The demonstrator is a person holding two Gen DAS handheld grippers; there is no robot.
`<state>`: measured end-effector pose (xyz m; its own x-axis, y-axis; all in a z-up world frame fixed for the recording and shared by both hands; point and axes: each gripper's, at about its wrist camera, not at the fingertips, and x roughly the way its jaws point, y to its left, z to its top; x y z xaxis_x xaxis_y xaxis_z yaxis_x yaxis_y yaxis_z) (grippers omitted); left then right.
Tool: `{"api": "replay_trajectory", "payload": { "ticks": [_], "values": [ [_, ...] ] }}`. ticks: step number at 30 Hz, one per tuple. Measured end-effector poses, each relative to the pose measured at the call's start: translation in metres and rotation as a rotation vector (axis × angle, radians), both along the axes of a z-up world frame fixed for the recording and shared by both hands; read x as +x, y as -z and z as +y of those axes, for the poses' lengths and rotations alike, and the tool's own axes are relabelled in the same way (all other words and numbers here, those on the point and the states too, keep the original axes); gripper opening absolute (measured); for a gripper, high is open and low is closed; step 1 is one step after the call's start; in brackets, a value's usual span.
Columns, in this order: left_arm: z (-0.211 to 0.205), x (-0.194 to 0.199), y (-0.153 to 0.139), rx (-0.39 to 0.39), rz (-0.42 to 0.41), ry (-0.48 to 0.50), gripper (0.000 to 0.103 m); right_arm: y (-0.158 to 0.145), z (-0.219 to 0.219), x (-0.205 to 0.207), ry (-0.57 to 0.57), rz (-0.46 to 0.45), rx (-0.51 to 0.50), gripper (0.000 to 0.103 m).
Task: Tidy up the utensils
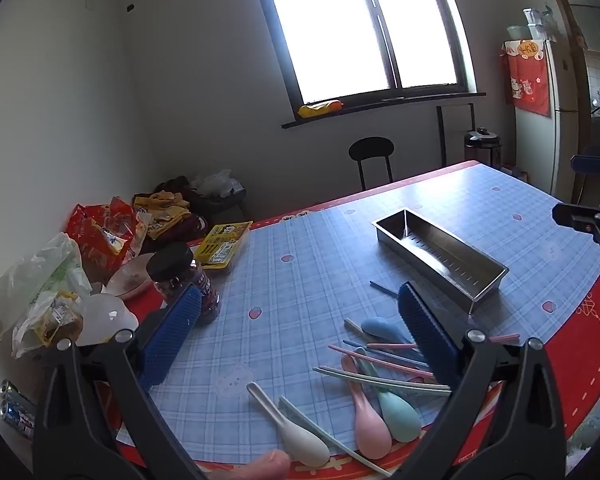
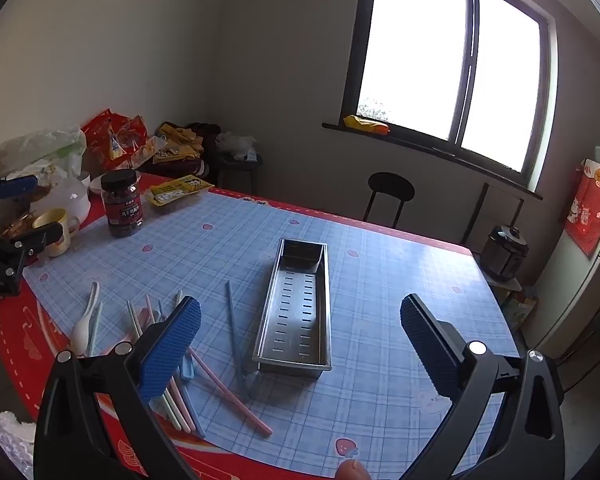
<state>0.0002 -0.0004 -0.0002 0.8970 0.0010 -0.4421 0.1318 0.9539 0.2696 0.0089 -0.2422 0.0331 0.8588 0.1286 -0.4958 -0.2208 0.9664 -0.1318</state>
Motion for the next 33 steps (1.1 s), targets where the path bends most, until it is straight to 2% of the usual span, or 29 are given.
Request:
{"api": "replay_trajectory", "payload": {
  "ticks": [13, 33],
  "values": [
    [0.003, 0.002, -0.011, -0.01, -0.008, -0.001, 0.098, -0.006, -0.005, -0.001, 0.003, -0.007, 0.018, 0.098],
    [0.002, -0.007, -0.01, -0.002, -0.022, -0.002, 0.098, -0.006, -0.005, 0.0, 0.011, 0.001, 0.006, 0.098]
  ]
}}
